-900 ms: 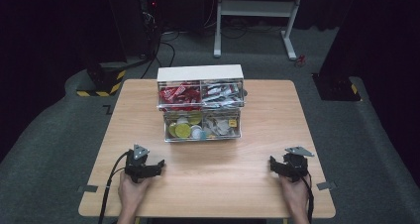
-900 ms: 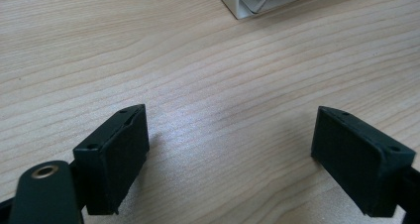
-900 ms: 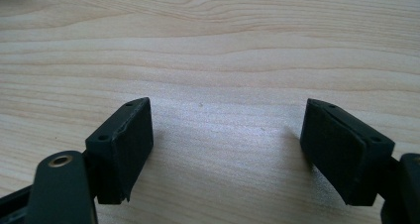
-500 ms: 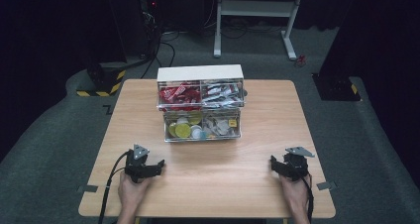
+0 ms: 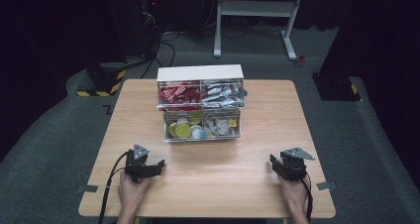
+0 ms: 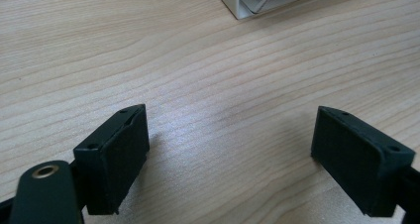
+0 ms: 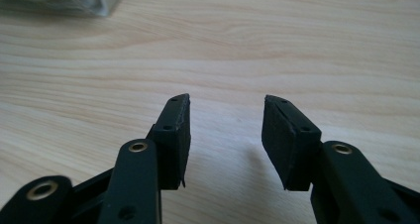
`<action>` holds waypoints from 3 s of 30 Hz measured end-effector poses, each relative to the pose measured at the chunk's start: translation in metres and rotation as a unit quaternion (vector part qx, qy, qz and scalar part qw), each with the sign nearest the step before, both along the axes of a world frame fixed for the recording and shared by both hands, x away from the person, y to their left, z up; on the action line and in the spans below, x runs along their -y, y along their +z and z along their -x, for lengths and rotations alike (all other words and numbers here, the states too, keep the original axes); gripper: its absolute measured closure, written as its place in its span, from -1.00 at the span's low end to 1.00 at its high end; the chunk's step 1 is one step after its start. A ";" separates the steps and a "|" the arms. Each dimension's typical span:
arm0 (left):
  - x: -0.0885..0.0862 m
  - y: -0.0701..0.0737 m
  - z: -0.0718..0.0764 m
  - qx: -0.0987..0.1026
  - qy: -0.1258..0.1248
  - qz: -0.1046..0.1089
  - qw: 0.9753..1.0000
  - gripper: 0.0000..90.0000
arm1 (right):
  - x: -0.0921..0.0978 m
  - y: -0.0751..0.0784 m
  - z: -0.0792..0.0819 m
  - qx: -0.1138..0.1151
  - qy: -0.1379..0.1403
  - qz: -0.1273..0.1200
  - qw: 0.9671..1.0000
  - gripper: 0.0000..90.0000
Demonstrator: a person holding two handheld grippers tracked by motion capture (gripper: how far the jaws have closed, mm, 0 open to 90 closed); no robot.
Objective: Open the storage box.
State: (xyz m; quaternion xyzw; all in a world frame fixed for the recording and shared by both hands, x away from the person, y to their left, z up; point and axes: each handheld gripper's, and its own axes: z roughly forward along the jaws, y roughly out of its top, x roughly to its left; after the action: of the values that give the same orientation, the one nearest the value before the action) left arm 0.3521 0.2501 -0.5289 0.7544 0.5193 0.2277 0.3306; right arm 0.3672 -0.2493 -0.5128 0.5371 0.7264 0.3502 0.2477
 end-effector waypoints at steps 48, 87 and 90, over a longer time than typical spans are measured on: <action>0.000 0.000 0.000 0.001 0.000 0.000 1.000 -0.65 | -0.069 0.125 -0.039 0.095 0.204 -0.053 0.973 0.56; 0.000 0.000 0.000 0.001 -0.001 0.000 1.000 -0.65 | -0.099 0.163 -0.067 0.105 0.227 -0.065 0.966 0.78; 0.000 0.000 0.000 0.000 -0.001 -0.001 1.000 -0.65 | -0.099 0.165 -0.066 0.106 0.227 -0.067 0.966 0.78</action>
State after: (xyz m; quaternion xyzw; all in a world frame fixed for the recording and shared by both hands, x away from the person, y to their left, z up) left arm 0.3519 0.2502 -0.5287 0.7551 0.5184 0.2277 0.3305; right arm 0.4335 -0.1504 -0.3480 0.3332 0.7734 0.5003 0.2010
